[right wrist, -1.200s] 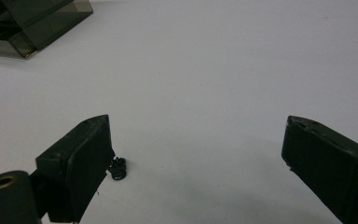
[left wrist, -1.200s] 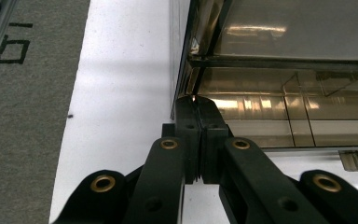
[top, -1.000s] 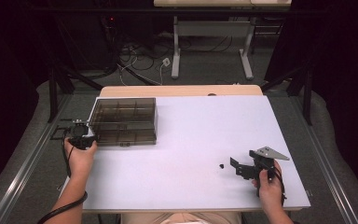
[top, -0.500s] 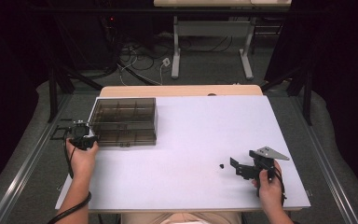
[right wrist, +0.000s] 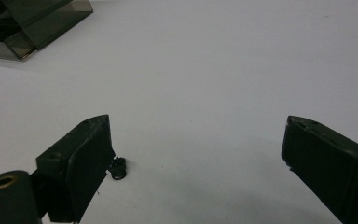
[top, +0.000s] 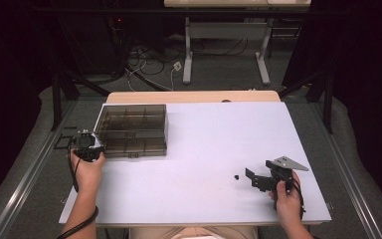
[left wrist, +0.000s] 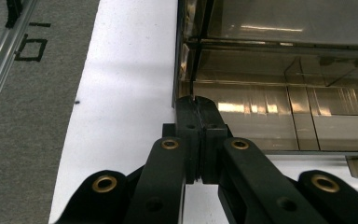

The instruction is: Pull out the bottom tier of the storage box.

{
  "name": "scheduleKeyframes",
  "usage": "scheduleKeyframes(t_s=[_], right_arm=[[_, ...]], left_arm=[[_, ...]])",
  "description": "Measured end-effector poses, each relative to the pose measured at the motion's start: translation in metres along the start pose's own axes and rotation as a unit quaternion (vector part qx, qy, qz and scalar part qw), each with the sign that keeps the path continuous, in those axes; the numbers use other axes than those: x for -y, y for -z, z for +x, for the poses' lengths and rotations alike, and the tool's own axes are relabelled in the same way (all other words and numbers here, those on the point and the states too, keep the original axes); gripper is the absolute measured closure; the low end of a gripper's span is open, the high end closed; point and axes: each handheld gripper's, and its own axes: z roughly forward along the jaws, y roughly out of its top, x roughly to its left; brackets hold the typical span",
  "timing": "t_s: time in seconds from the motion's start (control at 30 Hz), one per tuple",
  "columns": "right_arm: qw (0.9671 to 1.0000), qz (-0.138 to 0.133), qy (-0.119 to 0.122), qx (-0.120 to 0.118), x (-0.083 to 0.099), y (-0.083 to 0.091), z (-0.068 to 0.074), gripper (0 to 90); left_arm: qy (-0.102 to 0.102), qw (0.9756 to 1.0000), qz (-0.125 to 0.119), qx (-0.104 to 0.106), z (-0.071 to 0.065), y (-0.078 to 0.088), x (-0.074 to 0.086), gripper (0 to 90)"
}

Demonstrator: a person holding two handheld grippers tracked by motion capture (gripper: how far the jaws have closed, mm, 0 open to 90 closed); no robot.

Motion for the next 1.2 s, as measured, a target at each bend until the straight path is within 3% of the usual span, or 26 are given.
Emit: scheduleKeyframes(t_s=[0.67, 1.2], right_arm=[[1.0, -0.003, 0.0, -0.002, -0.001, 0.001, -0.001, 8.4], [1.0, 0.0, -0.001, -0.001, -0.001, 0.003, -0.001, 8.4]], left_arm=[[0.011, 0.9999, 0.002, 0.013, 0.002, 0.006, 0.005, 89.5], [0.007, 0.9998, 0.008, 0.016, 0.002, 0.013, 0.013, 89.6]])
